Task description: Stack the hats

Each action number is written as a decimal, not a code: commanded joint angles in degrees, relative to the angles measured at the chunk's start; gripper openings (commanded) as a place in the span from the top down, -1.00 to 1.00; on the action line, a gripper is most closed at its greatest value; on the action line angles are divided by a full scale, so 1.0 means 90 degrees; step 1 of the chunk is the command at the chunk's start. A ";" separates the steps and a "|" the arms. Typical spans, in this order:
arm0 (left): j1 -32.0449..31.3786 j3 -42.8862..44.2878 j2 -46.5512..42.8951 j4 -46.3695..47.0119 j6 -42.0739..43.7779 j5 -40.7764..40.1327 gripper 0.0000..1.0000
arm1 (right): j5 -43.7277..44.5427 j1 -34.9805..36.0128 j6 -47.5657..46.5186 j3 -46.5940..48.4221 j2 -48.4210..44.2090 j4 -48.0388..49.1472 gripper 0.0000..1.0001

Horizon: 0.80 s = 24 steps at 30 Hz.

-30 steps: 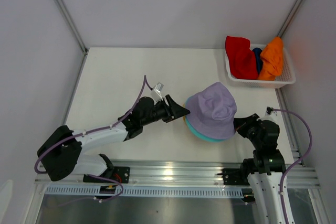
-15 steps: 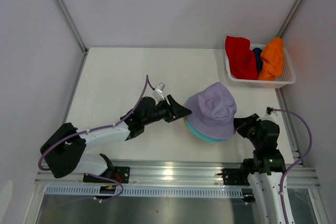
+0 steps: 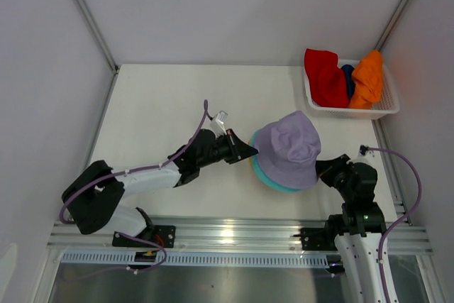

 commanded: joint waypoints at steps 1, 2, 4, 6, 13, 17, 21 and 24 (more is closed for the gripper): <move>-0.0098 0.0102 -0.0411 -0.0442 0.0879 -0.0531 0.99 | 0.0209 0.0056 -0.0145 -0.0076 -0.0031 -0.0170 1.00; -0.0127 0.0043 -0.0625 -0.0530 0.1131 -0.0609 0.99 | 0.0267 0.0056 -0.0164 -0.0115 -0.0032 -0.0180 1.00; -0.0176 -0.0006 -0.0822 -0.0929 0.1367 -0.0901 0.99 | 0.0268 0.0066 -0.0165 -0.0174 -0.0032 -0.0190 1.00; -0.0322 0.0023 -0.0998 -0.1212 0.1747 -0.1126 0.99 | 0.0258 0.0085 -0.0135 -0.0320 -0.0032 -0.0180 1.00; -0.0518 0.0599 -0.0228 -0.2639 0.1857 -0.1479 0.99 | 0.0443 0.0261 0.0216 -0.0809 0.0222 0.0220 1.00; -0.0547 0.0522 0.0095 -0.2903 0.1652 -0.1352 0.99 | 0.0716 0.0417 0.0148 -0.0799 0.0486 0.0269 1.00; -0.0547 0.0414 0.0193 -0.2962 0.1583 -0.1352 0.99 | 0.0756 0.0505 0.0128 -0.0838 0.0515 0.0406 1.00; -0.0547 0.0365 0.0320 -0.2923 0.1554 -0.1332 0.99 | 0.0775 0.0525 0.0187 -0.0858 0.0544 0.0503 1.00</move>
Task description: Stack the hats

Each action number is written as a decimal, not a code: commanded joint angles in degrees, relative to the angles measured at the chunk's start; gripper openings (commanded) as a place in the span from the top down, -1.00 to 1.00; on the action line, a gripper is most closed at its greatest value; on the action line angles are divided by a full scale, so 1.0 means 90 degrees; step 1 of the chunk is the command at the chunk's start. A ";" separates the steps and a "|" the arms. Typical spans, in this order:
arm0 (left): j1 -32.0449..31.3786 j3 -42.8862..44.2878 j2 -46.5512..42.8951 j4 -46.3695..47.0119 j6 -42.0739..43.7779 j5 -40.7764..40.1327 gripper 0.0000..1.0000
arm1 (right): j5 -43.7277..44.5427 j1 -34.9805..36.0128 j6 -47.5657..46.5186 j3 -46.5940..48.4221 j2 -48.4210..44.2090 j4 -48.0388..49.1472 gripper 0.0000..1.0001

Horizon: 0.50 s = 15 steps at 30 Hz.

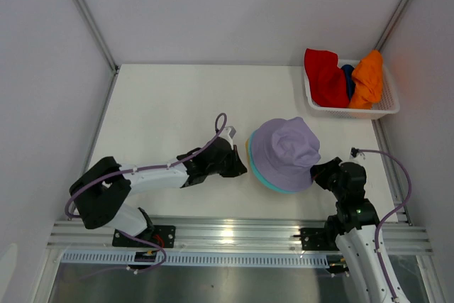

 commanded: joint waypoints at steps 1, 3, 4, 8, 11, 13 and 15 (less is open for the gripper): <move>-0.0010 -0.0104 0.0152 -0.0281 0.0053 -0.0096 0.99 | 0.0316 0.0054 -0.0027 -0.0124 0.0112 -0.0040 1.00; -0.0001 -0.0094 0.0318 -0.0261 0.0082 0.0109 0.99 | 0.0346 0.0054 -0.0037 -0.0095 0.0142 -0.0011 1.00; -0.0001 -0.0065 0.0377 -0.0242 0.0102 0.0167 0.99 | 0.0346 0.0054 -0.0056 -0.0076 0.0161 0.0008 1.00; -0.0001 -0.0055 0.0407 -0.0154 0.0219 0.0236 0.99 | 0.0551 0.0054 -0.0182 0.0245 0.0258 -0.0049 0.75; 0.0116 -0.0153 -0.0041 -0.0241 0.0326 0.0080 0.99 | 0.0580 0.0054 -0.0309 0.0568 0.0395 -0.0225 -0.04; 0.0262 -0.0124 -0.0529 -0.0426 0.0414 0.0031 0.97 | 0.0697 0.0044 -0.0495 0.1075 0.0571 -0.0556 -0.46; 0.0574 -0.0055 -0.0890 -0.0652 0.0570 0.0050 0.78 | 0.0902 0.0044 -0.0641 0.1504 0.0756 -0.0957 -0.69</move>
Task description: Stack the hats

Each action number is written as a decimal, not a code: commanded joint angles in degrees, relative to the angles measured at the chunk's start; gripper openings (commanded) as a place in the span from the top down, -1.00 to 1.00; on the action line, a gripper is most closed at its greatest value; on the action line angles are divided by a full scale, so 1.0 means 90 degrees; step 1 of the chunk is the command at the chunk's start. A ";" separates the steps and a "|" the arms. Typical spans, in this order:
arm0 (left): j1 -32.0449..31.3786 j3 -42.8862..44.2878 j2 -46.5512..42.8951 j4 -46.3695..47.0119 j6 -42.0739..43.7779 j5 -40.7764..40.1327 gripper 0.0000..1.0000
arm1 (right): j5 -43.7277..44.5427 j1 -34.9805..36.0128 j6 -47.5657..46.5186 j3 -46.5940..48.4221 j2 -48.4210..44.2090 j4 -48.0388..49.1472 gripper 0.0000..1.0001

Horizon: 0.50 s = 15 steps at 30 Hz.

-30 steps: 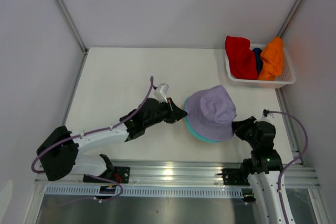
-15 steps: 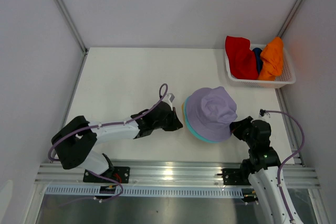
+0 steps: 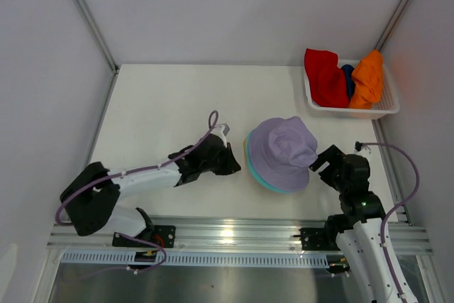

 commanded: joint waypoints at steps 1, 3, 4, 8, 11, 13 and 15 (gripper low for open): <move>0.0546 0.0112 -0.1123 -0.0200 0.0492 -0.0078 0.68 | 0.0765 0.0005 -0.0312 0.1247 0.0244 -0.0537 -0.77; 0.0703 0.0297 -0.1506 -0.0415 0.0727 -0.0059 0.27 | 0.1080 -0.0034 -0.0341 0.1718 0.0459 -0.1026 -0.88; 0.0762 0.0366 -0.1827 -0.0416 0.0873 -0.0049 0.16 | 0.1333 -0.0111 -0.0418 0.2204 0.0730 -0.1192 -0.90; 0.0850 0.0980 -0.2075 -0.0182 0.1654 0.0175 -0.29 | 0.1667 -0.0268 -0.0604 0.3203 0.1367 -0.1584 -0.98; 0.0850 0.1322 -0.1706 0.0452 0.1880 0.0838 -0.29 | 0.1550 -0.0395 -0.0722 0.3663 0.1690 -0.1332 -0.98; 0.0831 0.1489 -0.1412 0.0716 0.1822 0.1237 -0.16 | 0.1317 -0.0444 -0.0741 0.3771 0.1768 -0.1097 -0.98; 0.0782 0.1606 -0.1021 0.0834 0.1793 0.1474 0.10 | 0.1160 -0.0493 -0.0780 0.3820 0.1856 -0.0735 -0.98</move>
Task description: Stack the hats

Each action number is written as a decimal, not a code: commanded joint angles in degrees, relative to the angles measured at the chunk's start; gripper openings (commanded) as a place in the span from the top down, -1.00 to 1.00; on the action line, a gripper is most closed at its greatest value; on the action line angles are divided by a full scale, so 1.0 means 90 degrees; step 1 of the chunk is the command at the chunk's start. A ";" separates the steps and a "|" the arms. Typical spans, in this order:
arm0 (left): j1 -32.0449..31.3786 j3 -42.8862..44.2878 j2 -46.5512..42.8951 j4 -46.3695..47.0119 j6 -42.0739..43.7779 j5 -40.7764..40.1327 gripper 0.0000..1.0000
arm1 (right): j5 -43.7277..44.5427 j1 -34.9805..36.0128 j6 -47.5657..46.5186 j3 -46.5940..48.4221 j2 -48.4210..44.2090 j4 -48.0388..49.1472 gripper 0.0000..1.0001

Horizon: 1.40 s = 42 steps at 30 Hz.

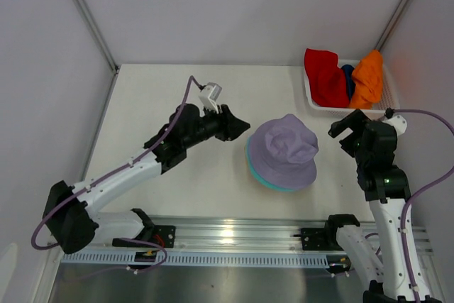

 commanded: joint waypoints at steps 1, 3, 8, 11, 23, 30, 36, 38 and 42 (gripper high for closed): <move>-0.0136 0.0213 0.0570 0.0474 0.0333 0.0915 0.20 | -0.0079 -0.0078 -0.0205 0.0260 0.0144 0.0496 -0.99; -0.0263 0.0125 0.0756 0.0563 0.0440 0.1121 0.42 | 0.0056 -0.0214 -0.0273 0.0406 0.0280 0.0634 -0.99; -0.1073 0.0096 0.0971 0.0066 0.1338 0.0801 0.56 | -0.1051 -0.1519 -0.0546 0.1215 0.1448 0.0839 -0.99; -0.1191 -0.0166 0.1166 0.0240 0.1339 0.0421 0.58 | -0.1825 -0.2068 -0.0683 0.1899 0.2366 0.0956 -0.99; -0.1181 -0.0139 0.2251 0.0506 0.1378 -0.0089 0.64 | -0.3076 -0.2314 -0.1054 0.2836 0.4419 0.3075 -0.99; -0.1133 -0.0460 0.0567 -0.0461 0.1456 -0.0196 0.38 | -0.3146 -0.1943 -0.1592 0.4760 0.6655 0.2870 -0.99; -0.0676 -0.0471 -0.0961 -0.1740 0.1437 -0.0918 -0.28 | -0.3097 -0.1739 -0.1572 0.6545 0.8636 0.2568 -0.83; -0.0440 -0.0403 -0.1352 -0.1877 0.1369 -0.0948 -0.42 | -0.2942 -0.1651 -0.1553 0.6889 0.9039 0.2480 -0.76; 0.0262 -0.0286 -0.1568 -0.2063 0.1241 -0.0948 -0.49 | -0.2813 -0.1484 -0.1427 0.7622 1.0034 0.2460 -0.63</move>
